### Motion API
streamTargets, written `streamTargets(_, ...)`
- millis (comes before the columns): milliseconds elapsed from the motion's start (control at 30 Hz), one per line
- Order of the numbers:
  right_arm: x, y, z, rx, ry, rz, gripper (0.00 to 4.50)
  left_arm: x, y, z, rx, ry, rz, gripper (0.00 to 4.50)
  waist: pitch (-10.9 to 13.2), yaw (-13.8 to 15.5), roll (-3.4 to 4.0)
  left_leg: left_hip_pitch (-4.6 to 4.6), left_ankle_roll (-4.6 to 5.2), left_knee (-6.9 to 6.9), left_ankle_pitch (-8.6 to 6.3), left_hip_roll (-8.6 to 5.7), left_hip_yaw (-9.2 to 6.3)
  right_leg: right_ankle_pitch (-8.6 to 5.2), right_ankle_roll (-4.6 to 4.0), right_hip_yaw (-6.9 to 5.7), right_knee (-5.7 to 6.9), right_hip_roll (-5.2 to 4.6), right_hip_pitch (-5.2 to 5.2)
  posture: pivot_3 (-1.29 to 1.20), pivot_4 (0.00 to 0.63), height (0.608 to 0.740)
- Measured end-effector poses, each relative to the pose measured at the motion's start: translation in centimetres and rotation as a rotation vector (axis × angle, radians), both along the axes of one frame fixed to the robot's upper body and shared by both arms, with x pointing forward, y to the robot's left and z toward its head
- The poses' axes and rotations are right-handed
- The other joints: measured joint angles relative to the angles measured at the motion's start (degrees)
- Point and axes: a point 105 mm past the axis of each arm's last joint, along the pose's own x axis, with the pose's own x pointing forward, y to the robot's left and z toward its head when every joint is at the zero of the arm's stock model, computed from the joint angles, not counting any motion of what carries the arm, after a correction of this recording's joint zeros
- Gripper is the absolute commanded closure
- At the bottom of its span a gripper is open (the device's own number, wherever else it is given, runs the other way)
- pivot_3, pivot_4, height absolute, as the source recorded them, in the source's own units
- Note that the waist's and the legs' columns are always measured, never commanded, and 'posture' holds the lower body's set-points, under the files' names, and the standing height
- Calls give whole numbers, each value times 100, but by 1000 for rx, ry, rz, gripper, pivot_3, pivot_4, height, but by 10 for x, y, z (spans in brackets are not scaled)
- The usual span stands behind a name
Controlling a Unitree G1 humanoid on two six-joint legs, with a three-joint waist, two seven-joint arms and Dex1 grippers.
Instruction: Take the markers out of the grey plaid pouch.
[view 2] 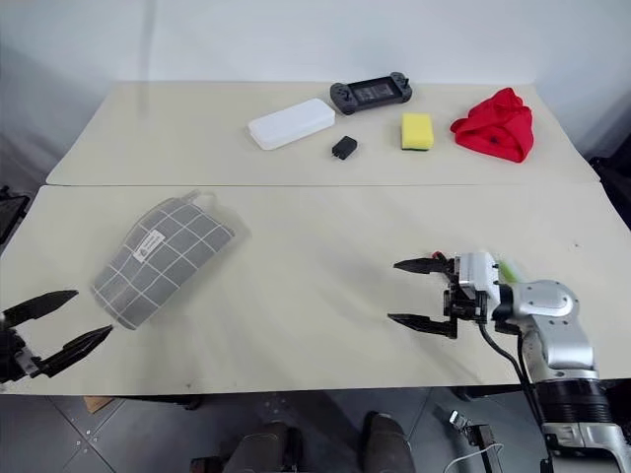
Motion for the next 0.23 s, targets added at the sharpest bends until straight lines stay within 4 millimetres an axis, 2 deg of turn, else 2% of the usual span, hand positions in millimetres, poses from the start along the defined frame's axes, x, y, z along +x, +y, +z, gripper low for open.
streamTargets(100, -2, -6, -7, -24, -13, -17, 0, 6, -16, -12, 49, -17, -74, 19, 1, -19, 1, 4, 4, -2, -2, -3, 5, 1, 3, 2, -2, 0, 0, 0, 150, 740)
streamTargets(233, 1, -7, -9, -26, -39, -48, 0, 21, -24, -17, 56, -99, -55, 19, 1, -21, 1, 5, 4, 2, -2, 0, 27, 2, 4, 1, 3, 0, 0, 0, 150, 740)
